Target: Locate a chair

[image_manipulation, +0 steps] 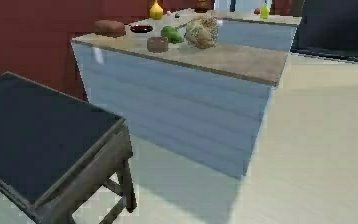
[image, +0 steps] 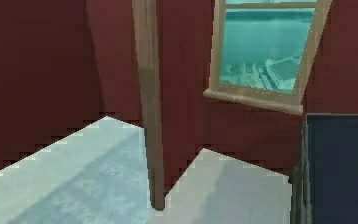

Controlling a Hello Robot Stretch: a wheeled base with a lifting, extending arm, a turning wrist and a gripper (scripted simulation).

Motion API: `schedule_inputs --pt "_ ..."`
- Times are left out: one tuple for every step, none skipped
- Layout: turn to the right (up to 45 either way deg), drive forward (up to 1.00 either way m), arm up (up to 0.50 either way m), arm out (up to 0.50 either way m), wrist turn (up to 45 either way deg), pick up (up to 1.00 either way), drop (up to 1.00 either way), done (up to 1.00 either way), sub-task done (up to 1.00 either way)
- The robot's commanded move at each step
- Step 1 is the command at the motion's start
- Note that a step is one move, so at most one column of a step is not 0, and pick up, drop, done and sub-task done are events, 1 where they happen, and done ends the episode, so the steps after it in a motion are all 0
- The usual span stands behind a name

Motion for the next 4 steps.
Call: schedule_inputs --pt "45.0 0.0 0.0 0.0 0.0 0.0 0.0 0.0 0.0" --pt "45.0 0.0 0.0 0.0 0.0 0.0 0.0 0.0 0.0" --pt "45.0 0.0 0.0 0.0 0.0 0.0 0.0 0.0 0.0" --pt "9.0 0.0 0.0 0.0 0.0 0.0 0.0 0.0 0.0"
